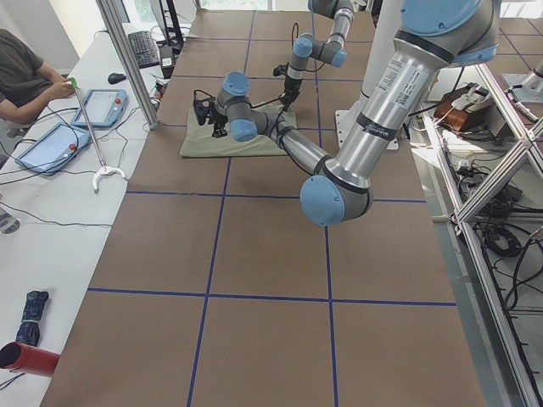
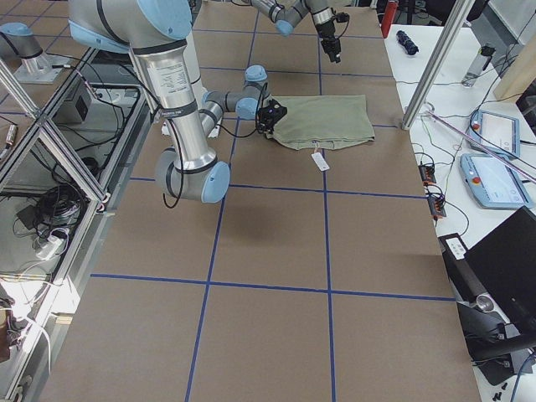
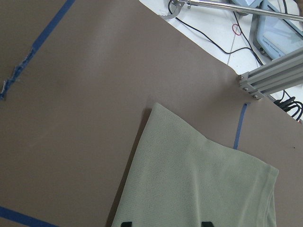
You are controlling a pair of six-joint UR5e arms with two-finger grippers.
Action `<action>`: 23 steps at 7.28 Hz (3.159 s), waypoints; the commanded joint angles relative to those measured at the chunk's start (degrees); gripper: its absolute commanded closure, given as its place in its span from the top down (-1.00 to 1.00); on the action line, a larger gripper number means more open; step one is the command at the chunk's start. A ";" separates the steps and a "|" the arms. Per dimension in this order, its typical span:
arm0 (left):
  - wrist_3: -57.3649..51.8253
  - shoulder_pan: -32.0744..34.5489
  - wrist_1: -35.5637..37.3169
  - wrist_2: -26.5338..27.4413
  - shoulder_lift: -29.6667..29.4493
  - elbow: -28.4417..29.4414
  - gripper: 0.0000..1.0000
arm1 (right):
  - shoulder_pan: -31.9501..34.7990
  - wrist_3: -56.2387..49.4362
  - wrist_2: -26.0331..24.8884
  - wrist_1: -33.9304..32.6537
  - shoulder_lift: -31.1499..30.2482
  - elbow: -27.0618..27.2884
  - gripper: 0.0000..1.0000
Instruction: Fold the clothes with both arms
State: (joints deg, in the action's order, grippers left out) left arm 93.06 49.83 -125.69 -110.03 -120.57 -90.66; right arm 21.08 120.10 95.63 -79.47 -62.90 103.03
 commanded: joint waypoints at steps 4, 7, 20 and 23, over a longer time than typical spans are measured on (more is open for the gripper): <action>19.29 -10.06 -0.09 4.52 8.75 -13.10 0.16 | -1.73 3.03 1.31 -0.69 -5.63 9.61 -1.00; 27.07 -22.11 4.80 12.02 12.73 -19.37 0.16 | -3.94 5.58 0.96 -1.30 -7.50 10.87 -1.00; 33.75 -38.66 5.45 20.47 15.81 -18.94 -1.00 | -3.85 5.49 0.96 -1.30 -7.94 11.58 -1.00; 33.94 -38.31 5.45 20.73 17.73 -23.67 -1.00 | -4.99 5.58 0.96 -1.39 -7.94 12.71 -1.00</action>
State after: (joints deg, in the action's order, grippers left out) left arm 126.87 11.50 -120.26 -89.43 -103.89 -112.38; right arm 16.79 125.68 96.59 -80.79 -70.71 114.89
